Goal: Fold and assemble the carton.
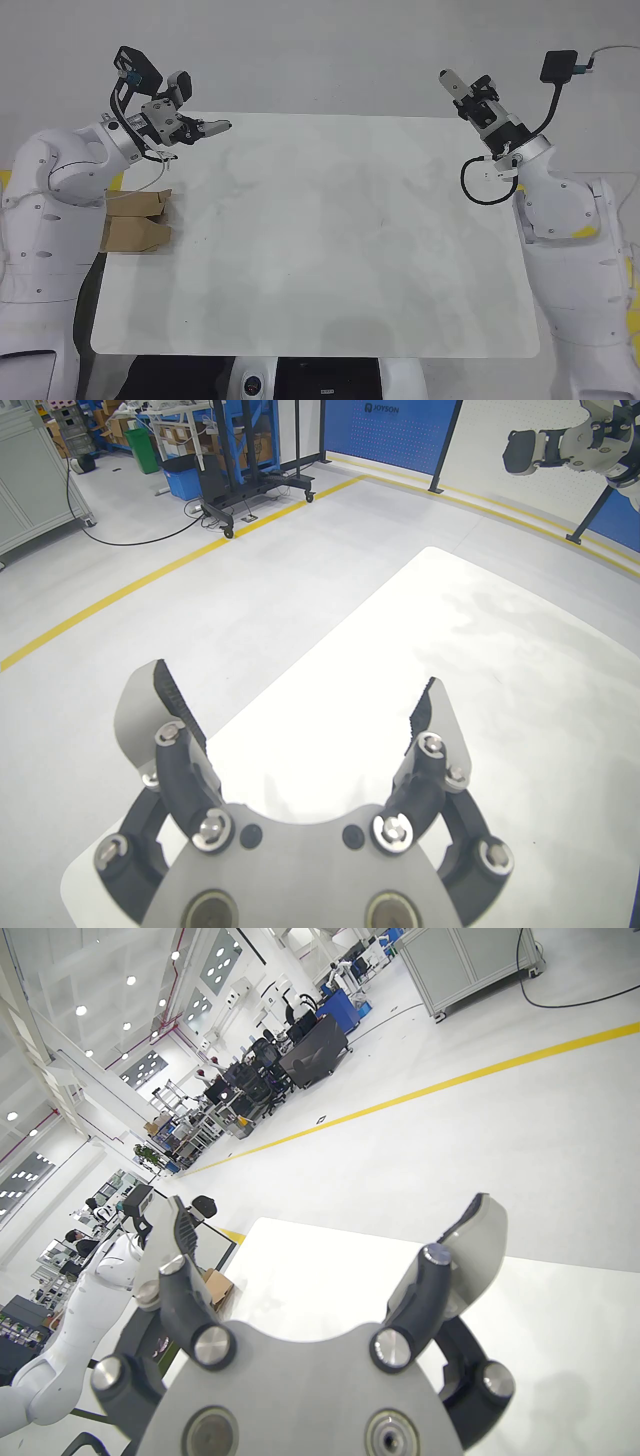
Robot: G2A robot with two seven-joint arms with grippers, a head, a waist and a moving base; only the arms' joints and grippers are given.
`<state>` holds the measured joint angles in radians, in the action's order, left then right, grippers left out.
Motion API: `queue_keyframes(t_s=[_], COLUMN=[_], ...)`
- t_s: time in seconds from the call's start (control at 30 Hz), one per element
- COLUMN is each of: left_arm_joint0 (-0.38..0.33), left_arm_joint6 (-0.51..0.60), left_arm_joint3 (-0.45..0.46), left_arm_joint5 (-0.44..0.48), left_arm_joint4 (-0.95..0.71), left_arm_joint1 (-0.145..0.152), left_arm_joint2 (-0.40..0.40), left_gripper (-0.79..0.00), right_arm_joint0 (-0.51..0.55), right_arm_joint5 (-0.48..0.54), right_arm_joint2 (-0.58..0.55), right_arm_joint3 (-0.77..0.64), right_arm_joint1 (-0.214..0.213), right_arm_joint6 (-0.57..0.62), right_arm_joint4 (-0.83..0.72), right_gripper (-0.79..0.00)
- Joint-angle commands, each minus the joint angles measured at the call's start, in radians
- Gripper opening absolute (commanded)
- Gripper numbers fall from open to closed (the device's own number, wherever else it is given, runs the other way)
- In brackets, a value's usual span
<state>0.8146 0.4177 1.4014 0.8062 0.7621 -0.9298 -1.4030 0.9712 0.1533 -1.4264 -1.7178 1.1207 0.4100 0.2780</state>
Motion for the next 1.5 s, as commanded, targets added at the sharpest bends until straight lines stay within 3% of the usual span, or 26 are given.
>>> queue_keyframes(t_s=[0.0,0.53,0.8,1.1,1.33,1.47], left_arm_joint0=[0.0,0.014,-0.027,-0.116,-0.169,-0.206], left_arm_joint6=[0.0,0.011,0.227,0.606,0.694,0.681], left_arm_joint3=[0.0,-0.015,-0.115,-0.284,-0.376,-0.462], left_arm_joint5=[0.0,-0.023,0.016,-0.01,-0.098,-0.085], left_arm_joint4=[0.0,-0.045,-0.302,-0.701,-0.781,-0.769], left_arm_joint1=[0.0,0.003,0.024,0.052,0.085,0.102], left_arm_joint2=[0.0,-0.013,-0.05,-0.045,0.002,0.026], left_gripper=[0.0,0.0,0.0,0.0,0.0,0.0], right_arm_joint0=[0.0,0.0,0.0,0.0,0.0,0.0], right_arm_joint5=[0.0,0.0,0.0,0.0,0.0,0.0], right_arm_joint2=[0.0,0.0,0.0,0.0,0.0,0.0], right_arm_joint3=[0.0,0.0,0.0,0.0,0.0,0.0], right_arm_joint1=[0.0,0.0,0.0,0.0,0.0,0.0], right_arm_joint6=[0.0,0.0,0.0,0.0,0.0,0.0], right_arm_joint4=[0.0,0.0,0.0,0.0,0.0,0.0], right_gripper=[-0.001,0.0,0.0,0.0,0.0,0.0])
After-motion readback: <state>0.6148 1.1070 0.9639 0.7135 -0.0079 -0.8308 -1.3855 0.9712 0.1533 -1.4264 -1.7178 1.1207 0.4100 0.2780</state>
